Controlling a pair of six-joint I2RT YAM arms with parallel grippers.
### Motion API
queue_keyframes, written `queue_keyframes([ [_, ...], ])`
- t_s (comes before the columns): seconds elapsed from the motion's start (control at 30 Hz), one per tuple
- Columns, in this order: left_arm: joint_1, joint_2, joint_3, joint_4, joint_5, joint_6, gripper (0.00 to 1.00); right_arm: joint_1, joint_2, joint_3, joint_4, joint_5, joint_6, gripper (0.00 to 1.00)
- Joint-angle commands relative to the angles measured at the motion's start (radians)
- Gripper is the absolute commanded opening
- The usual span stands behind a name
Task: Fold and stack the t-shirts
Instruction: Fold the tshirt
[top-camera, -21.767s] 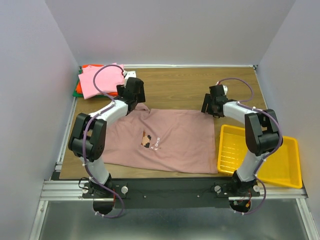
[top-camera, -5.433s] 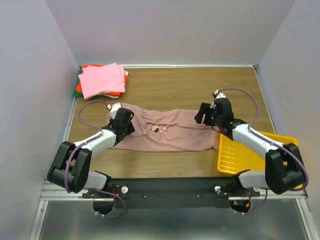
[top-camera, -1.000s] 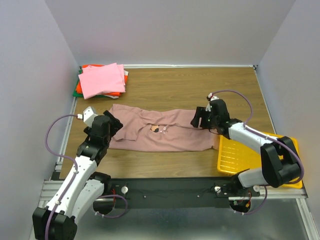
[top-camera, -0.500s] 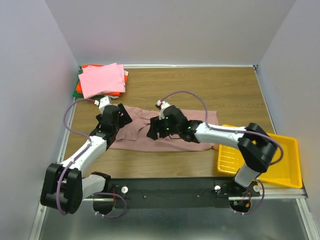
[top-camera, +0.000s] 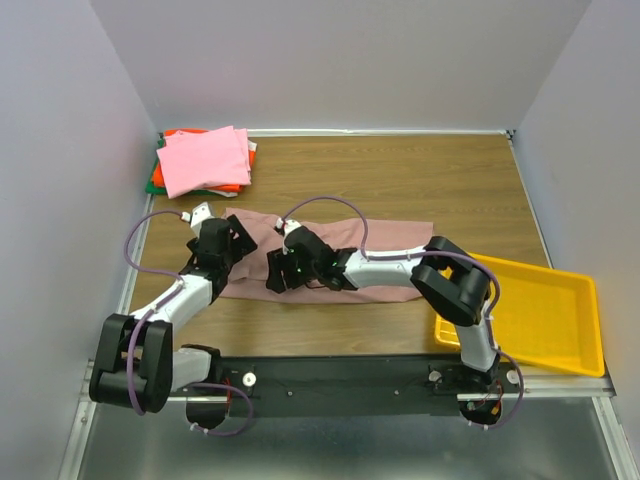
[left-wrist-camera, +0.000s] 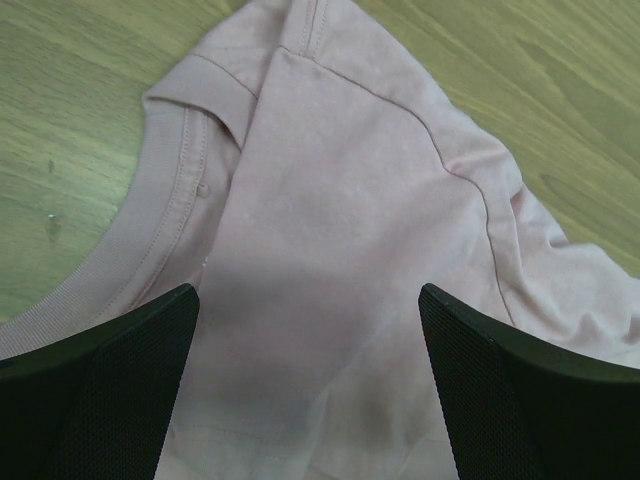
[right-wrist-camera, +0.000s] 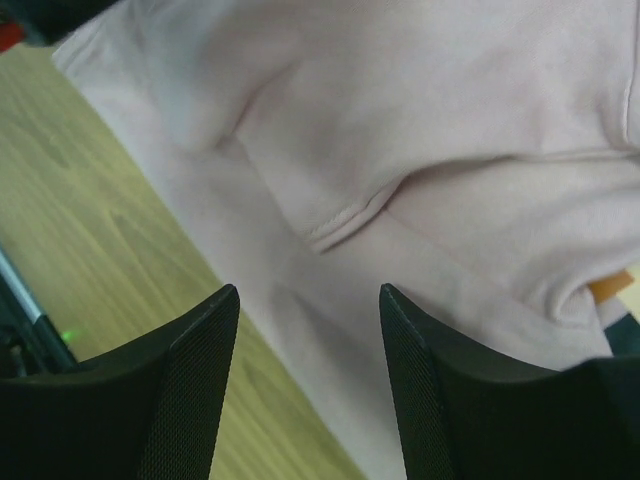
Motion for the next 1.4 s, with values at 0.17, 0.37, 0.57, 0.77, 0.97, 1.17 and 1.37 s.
queue_keyframes([
  [0.17, 0.043, 0.007, -0.015, 0.059, 0.065, -0.001, 0.98, 0.016, 0.088, 0.084, 0.033, 0.065, 0.001, 0.60],
  [0.37, 0.044, 0.005, -0.030, 0.101, 0.112, 0.004, 0.98, 0.021, 0.094, 0.103, 0.033, 0.093, -0.005, 0.58],
  [0.57, 0.044, 0.022, -0.021, 0.105, 0.125, 0.016, 0.98, 0.024, 0.131, 0.130, 0.033, 0.087, -0.008, 0.52],
  [0.77, 0.044, 0.030, -0.016, 0.102, 0.123, 0.025, 0.98, 0.024, 0.163, 0.144, 0.017, 0.091, -0.005, 0.47],
  [0.97, 0.044, 0.032, -0.013, 0.101, 0.120, 0.028, 0.98, 0.025, 0.174, 0.161, -0.021, 0.125, -0.015, 0.23],
  [1.17, 0.044, 0.036, -0.010, 0.096, 0.117, 0.030, 0.98, 0.024, 0.162, 0.169, -0.032, 0.134, -0.020, 0.00],
  [1.37, 0.044, 0.048, -0.002, 0.092, 0.117, 0.031, 0.98, 0.025, 0.073, 0.132, -0.039, 0.145, -0.023, 0.00],
])
